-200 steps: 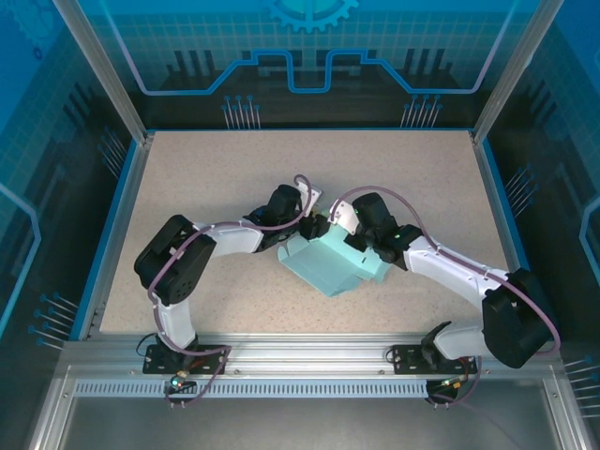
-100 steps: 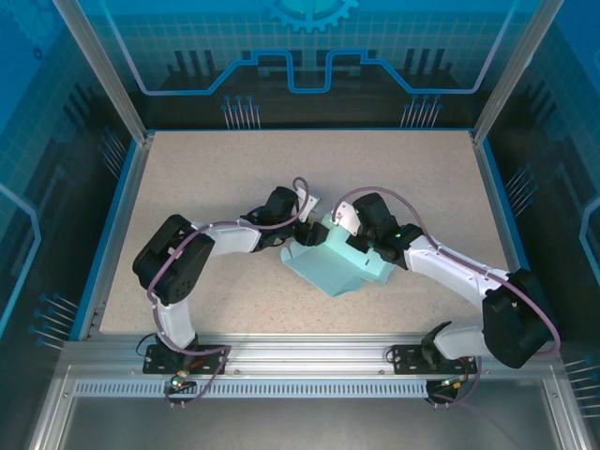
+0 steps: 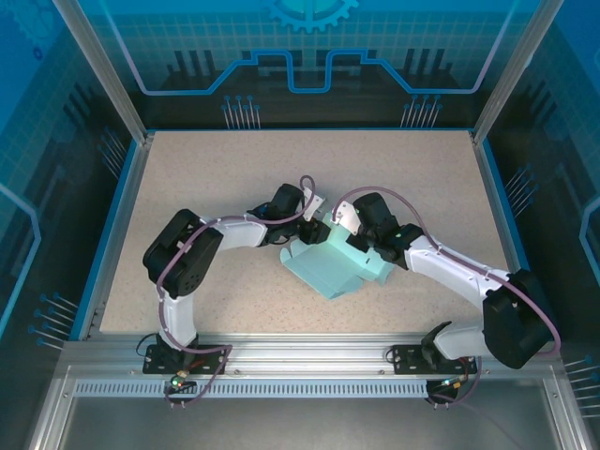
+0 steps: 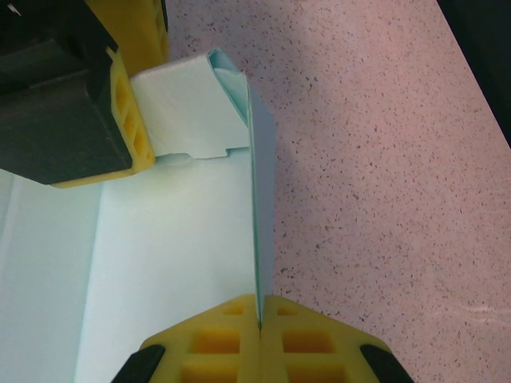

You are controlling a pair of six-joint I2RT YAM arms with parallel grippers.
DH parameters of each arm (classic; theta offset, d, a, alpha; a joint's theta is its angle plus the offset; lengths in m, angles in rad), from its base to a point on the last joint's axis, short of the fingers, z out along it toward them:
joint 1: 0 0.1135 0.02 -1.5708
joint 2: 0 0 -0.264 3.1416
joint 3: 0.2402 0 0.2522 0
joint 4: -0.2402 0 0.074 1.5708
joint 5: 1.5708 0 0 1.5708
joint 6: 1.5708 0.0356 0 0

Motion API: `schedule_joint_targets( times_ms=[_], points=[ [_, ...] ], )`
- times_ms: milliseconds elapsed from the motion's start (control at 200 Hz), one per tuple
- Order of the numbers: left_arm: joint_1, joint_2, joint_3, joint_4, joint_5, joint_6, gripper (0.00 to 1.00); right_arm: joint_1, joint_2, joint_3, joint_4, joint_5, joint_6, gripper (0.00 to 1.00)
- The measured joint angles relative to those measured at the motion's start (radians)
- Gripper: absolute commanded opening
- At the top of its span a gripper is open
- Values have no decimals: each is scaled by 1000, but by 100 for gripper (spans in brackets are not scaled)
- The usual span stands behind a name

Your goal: Fold the paper box

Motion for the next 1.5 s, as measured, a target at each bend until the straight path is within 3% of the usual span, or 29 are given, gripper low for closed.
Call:
schedule_joint_targets(
  times_ms=[505,760,1085,1501],
  points=[
    [0,26,22,-17,19,27,42,-6,-1,0,3,-2,0,0],
    [-5,26,22,-14,14,35,31,-6,-1,0,3,-8,0,0],
    [-33,26,14,24,-85,53,19,-7,-1,0,3,-7,16,0],
    [-62,26,8,60,-213,32,14,-6,-2,-14,31,0,45,0]
  ],
)
